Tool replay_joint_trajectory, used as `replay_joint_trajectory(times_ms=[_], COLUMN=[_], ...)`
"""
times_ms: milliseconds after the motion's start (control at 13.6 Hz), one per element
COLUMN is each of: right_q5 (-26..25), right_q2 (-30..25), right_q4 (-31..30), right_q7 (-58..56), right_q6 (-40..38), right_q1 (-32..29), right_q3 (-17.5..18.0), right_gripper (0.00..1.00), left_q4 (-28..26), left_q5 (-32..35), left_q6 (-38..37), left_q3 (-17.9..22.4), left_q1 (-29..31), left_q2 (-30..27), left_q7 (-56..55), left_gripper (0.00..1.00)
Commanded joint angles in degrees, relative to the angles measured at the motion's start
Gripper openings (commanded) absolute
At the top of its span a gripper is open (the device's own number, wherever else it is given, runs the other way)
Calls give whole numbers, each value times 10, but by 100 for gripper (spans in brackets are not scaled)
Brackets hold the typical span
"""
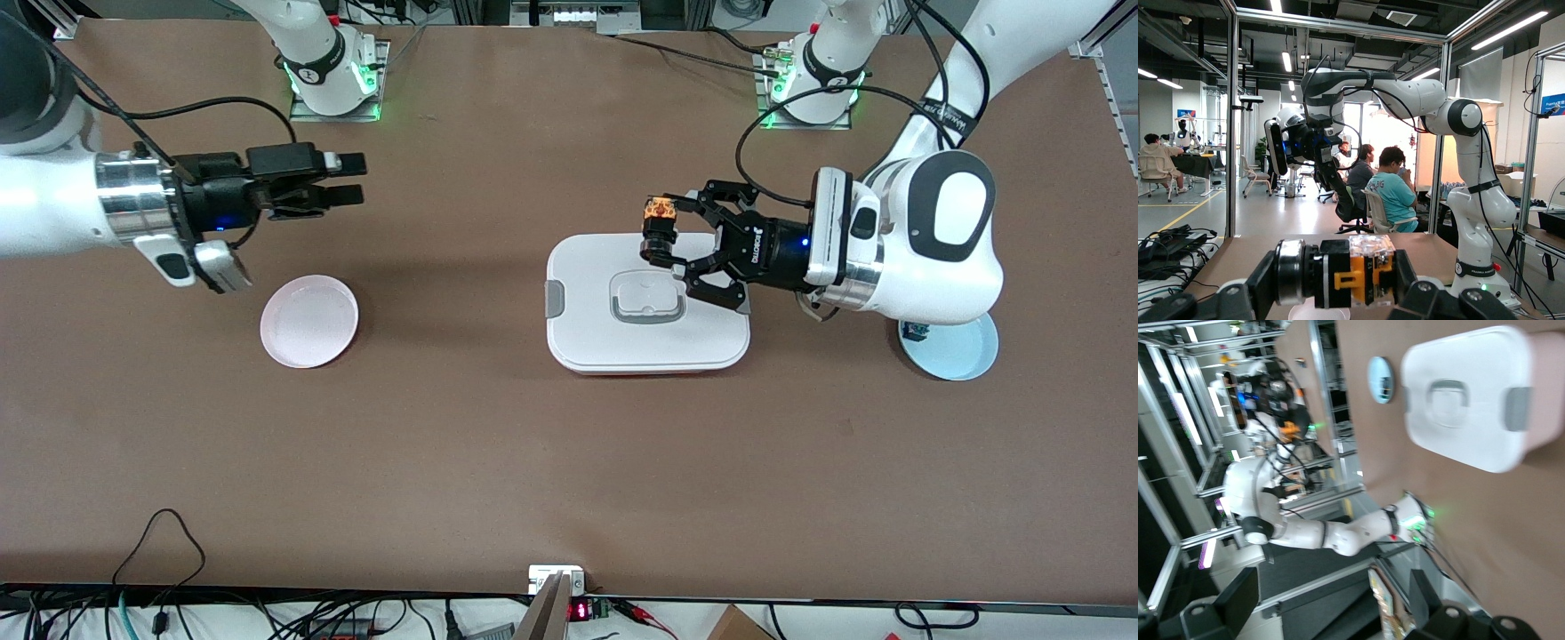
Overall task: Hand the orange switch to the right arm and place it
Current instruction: 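Carry the orange switch with the left gripper while the right gripper approaches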
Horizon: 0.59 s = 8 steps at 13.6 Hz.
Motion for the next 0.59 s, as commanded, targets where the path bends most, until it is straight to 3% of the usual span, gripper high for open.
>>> replay_joint_trajectory(times_ms=[0, 147, 367, 514], right_q5=[46, 73, 154, 158], right_q2=[-2, 10, 29, 29], right_q4=[-6, -6, -5, -5], right_q7=[-9, -11, -13, -12], right_q6=[66, 91, 134, 191], right_q1=[53, 81, 108, 136], right_q3=[-2, -2, -2, -2], right_gripper=[100, 100, 100, 100], left_q4=[-63, -71, -70, -70], left_q5=[-65, -78, -78, -78], left_q6=[2, 6, 6, 6], left_q3=[-26, -32, -32, -32], left_q1=[25, 28, 29, 29], left_q2=[-46, -55, -55, -55], left_q7=[-10, -10, -8, -6], left_gripper=[0, 0, 0, 0])
